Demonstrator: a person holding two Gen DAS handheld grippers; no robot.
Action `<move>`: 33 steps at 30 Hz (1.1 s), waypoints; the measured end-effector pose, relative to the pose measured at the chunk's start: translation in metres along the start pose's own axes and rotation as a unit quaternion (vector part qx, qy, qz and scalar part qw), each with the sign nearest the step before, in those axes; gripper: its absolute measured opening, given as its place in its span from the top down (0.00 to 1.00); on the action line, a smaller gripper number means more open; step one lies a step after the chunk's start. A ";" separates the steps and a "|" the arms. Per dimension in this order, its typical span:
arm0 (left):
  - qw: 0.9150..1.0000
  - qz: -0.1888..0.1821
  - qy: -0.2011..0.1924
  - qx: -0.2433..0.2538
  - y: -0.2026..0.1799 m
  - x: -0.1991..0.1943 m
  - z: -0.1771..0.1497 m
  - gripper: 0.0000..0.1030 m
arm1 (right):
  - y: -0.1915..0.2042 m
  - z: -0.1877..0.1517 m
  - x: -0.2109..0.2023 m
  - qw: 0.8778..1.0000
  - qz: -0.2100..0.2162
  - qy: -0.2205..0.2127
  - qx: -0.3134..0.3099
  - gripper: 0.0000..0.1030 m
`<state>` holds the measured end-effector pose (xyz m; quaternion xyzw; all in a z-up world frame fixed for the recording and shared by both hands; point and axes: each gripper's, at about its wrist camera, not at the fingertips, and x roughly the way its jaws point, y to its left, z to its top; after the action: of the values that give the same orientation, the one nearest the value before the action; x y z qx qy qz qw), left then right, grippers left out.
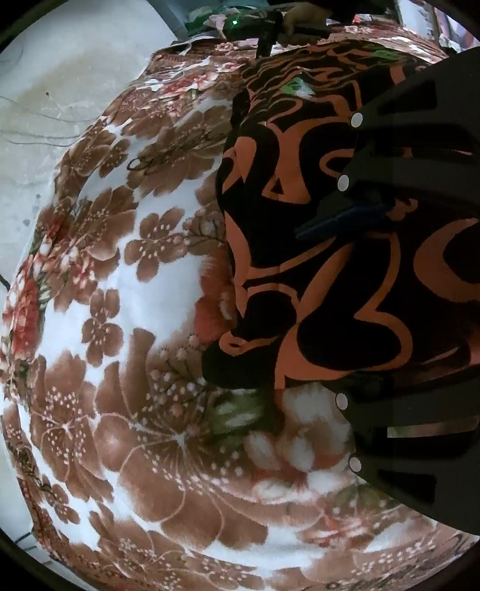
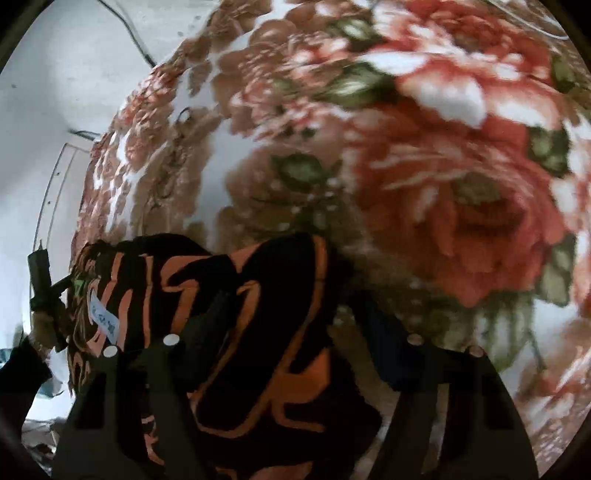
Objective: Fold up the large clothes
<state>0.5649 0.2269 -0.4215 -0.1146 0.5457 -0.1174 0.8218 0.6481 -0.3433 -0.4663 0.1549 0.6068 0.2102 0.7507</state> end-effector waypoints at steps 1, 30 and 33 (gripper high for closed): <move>1.000 0.001 0.001 0.002 -0.001 0.000 0.000 0.45 | -0.003 0.001 0.001 1.000 -0.001 0.009 0.008 0.31; 1.000 -0.013 -0.012 -0.010 0.010 -0.003 0.001 0.95 | -0.002 -0.012 -0.019 0.997 -0.027 -0.027 -0.063 0.93; 1.000 -0.005 -0.014 -0.015 0.016 0.010 -0.001 0.82 | 0.001 -0.016 -0.005 0.995 -0.043 -0.035 -0.087 0.89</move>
<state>0.5694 0.2387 -0.4358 -0.1315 0.5356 -0.1120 0.8266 0.6311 -0.3453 -0.4655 0.0702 0.5660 0.2237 0.7904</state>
